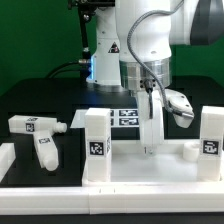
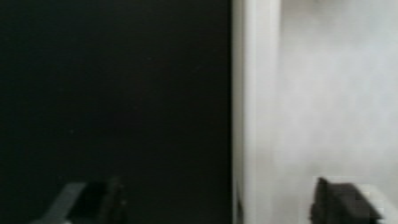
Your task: Assemble desk
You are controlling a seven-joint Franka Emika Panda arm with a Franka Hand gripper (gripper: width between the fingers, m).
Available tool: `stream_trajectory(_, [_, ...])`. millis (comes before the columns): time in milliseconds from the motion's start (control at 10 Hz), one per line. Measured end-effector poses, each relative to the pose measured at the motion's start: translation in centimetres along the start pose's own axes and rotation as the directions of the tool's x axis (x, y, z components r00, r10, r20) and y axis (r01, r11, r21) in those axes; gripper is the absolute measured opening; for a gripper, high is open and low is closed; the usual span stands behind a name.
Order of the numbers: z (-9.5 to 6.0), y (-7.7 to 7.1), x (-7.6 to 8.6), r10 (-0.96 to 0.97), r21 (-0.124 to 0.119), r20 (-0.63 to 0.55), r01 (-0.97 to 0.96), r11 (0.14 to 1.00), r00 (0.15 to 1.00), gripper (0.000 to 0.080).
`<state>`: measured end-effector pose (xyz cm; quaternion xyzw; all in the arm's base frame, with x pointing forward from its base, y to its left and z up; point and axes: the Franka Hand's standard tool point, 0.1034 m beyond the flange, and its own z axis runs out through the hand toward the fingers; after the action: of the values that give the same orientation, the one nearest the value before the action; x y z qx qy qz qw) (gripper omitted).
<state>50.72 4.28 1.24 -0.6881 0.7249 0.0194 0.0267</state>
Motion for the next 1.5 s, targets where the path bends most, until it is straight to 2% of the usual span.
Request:
stream_trajectory(100, [0.0,0.0,0.0,-0.001,0.000,0.000,0.001,1.000,1.000,0.0374])
stream_trajectory(200, [0.0,0.0,0.0,-0.002,0.000,0.000,0.002,1.000,1.000,0.0190])
stream_trajectory(300, [0.0,0.0,0.0,-0.002,0.000,0.000,0.002,1.000,1.000,0.0190])
stream_trajectory(400, [-0.1,-0.1,0.0,-0.006,0.006,-0.002,0.006,1.000,1.000,0.0055])
stream_trajectory(600, [-0.5,0.3,0.3,-0.079,0.009,-0.002,0.079,0.997,0.997,0.0054])
stream_trajectory(700, [-1.3,1.5,0.8,-0.119,0.005,0.002,0.119,0.993,0.993,0.0054])
stream_trajectory(800, [-2.8,3.1,1.5,-0.191,0.005,0.013,0.191,0.982,0.981,0.0054])
stream_trajectory(900, [-4.5,3.0,2.7,-0.294,0.030,0.014,0.294,0.955,0.956,0.0054])
stream_trajectory(1000, [-5.1,2.5,3.3,-0.399,0.055,-0.008,0.399,0.915,0.917,0.0054])
stream_trajectory(1100, [-4.8,2.0,3.8,-0.553,0.070,-0.068,0.557,0.828,0.830,0.0054])
stream_trajectory(1200, [-4.3,2.6,3.6,-0.584,0.050,-0.050,0.586,0.808,0.810,0.0054])
stream_trajectory(1400, [-4.4,2.5,3.7,-0.715,0.039,-0.056,0.717,0.696,0.697,0.0054])
stream_trajectory(1500, [-5.4,1.2,3.8,-0.850,0.037,-0.068,0.853,0.521,0.523,0.0054])
